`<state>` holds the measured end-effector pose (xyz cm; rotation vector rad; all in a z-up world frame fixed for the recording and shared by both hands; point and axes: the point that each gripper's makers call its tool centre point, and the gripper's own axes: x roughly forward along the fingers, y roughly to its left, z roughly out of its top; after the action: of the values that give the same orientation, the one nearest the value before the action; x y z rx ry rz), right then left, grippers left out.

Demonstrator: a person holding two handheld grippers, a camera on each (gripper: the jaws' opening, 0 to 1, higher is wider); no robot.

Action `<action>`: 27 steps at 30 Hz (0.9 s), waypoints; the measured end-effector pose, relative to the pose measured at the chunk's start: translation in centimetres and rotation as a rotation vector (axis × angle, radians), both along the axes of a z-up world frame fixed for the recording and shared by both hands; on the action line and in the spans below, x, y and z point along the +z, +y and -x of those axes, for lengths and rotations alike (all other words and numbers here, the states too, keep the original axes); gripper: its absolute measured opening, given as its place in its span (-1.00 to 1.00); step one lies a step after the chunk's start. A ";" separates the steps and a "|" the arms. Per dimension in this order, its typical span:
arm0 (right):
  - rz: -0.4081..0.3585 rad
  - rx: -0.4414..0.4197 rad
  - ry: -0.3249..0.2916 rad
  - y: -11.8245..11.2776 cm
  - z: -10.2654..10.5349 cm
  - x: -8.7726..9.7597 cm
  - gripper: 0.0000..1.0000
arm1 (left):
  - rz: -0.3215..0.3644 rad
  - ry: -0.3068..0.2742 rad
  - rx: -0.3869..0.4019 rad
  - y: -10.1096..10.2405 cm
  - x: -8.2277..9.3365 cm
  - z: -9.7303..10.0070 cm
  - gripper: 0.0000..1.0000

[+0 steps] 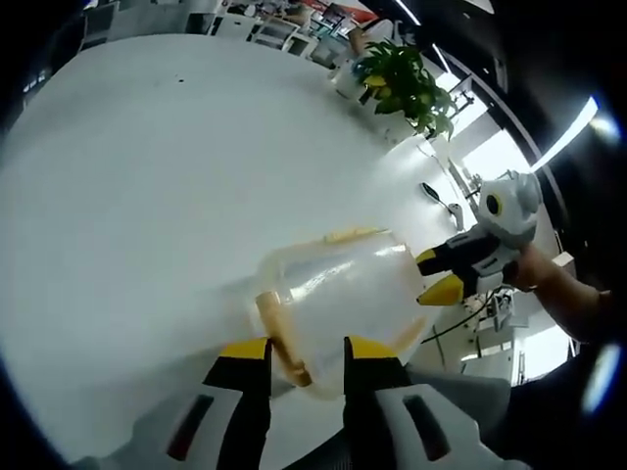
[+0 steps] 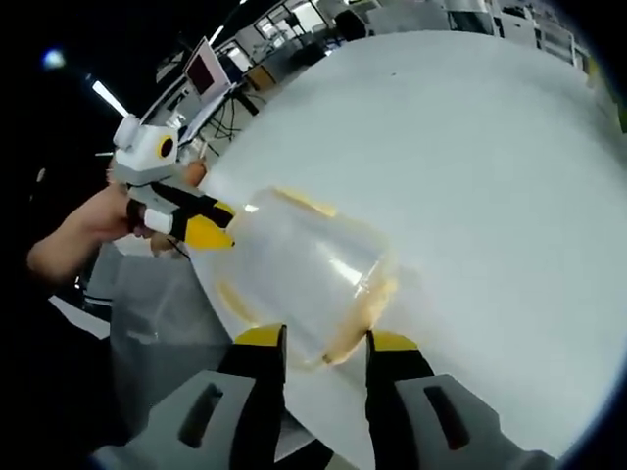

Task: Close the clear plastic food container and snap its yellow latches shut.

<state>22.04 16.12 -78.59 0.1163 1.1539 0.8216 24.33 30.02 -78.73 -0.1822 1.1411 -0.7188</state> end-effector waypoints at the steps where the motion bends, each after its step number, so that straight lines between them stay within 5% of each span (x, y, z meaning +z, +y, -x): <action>1: 0.000 -0.005 0.001 0.0 0.0 0.0 -0.43 | -0.001 -0.003 0.000 0.0 0.0 0.0 -0.56; 13: 0.002 0.007 0.001 0.0 0.0 0.1 -0.40 | -0.045 -0.097 -0.040 0.1 0.5 -0.2 -0.54; 24: 0.101 0.170 -0.145 -0.5 -0.5 0.6 -0.35 | -0.230 -0.323 -0.199 0.3 1.5 -1.2 -0.42; 27: 0.120 0.210 -0.191 -0.9 -0.9 0.7 -0.33 | -0.255 -0.419 -0.307 -0.2 1.9 -1.4 -0.41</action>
<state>22.92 15.25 -77.91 -0.1827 1.0424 0.9250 25.76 29.85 -76.84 0.3533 0.8526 -0.8265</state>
